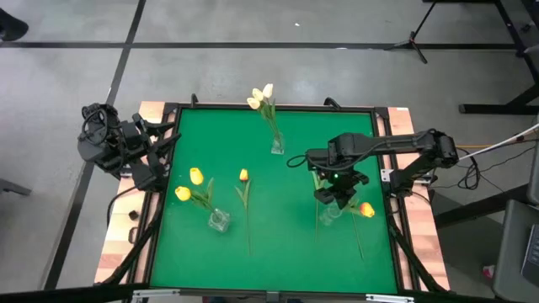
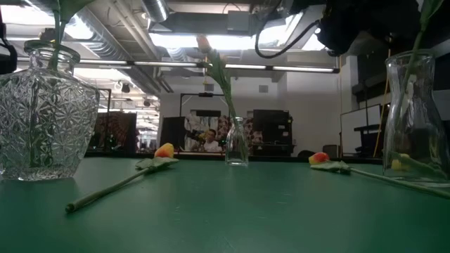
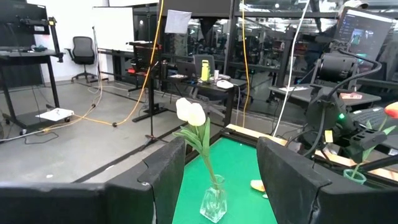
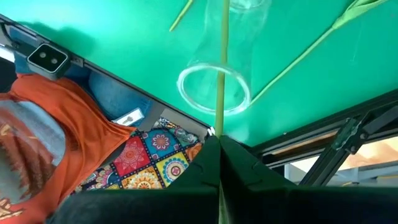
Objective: Sort flowers into vase by color
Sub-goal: Put the center red-yellow tulip into the bottom right transparent vase, then put the right red-yellow tulip into the bottom right transparent vase
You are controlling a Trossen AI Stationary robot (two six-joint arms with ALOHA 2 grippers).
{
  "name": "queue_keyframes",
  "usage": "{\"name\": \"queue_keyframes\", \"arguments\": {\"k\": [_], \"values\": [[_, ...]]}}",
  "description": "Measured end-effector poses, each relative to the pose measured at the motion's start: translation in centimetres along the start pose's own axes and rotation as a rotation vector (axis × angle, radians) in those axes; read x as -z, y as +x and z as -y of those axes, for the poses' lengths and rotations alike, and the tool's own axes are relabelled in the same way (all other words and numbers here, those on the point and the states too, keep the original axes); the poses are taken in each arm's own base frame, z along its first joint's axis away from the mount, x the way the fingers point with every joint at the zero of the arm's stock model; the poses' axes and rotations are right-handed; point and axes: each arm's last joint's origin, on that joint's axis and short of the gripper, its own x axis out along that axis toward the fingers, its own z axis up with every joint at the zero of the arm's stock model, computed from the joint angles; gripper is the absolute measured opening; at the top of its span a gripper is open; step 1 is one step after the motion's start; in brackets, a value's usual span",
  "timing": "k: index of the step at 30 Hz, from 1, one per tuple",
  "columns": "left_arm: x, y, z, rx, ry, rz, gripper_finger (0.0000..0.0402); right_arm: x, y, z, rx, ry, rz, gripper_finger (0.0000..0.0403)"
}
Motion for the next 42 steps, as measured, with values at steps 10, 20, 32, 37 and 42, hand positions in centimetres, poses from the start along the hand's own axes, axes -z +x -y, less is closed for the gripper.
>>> {"name": "queue_keyframes", "arguments": {"k": [10,20,32,37,42], "values": [[0.0,0.0,0.1,0.031,0.001,-0.004,0.0196,0.0,0.1,0.0,0.007,-0.063,0.006,0.0017],[0.1,0.0,0.2,0.074,0.008,-0.011,0.0196,0.0,0.1,-0.1,-0.005,-0.085,-0.007,0.0122],[0.2,0.0,0.2,0.074,0.027,-0.013,0.0196,0.8,-3.5,-1.0,-0.1,-0.174,0.081,0.016],[0.2,0.0,0.2,0.074,0.026,-0.013,0.0196,2.4,-8.3,-1.9,-0.108,-0.321,0.323,0.016],[0.2,0.0,0.2,0.073,0.013,-0.014,0.0196,5.8,-12.9,-1.9,0.068,-0.39,0.792,0.016]]}}
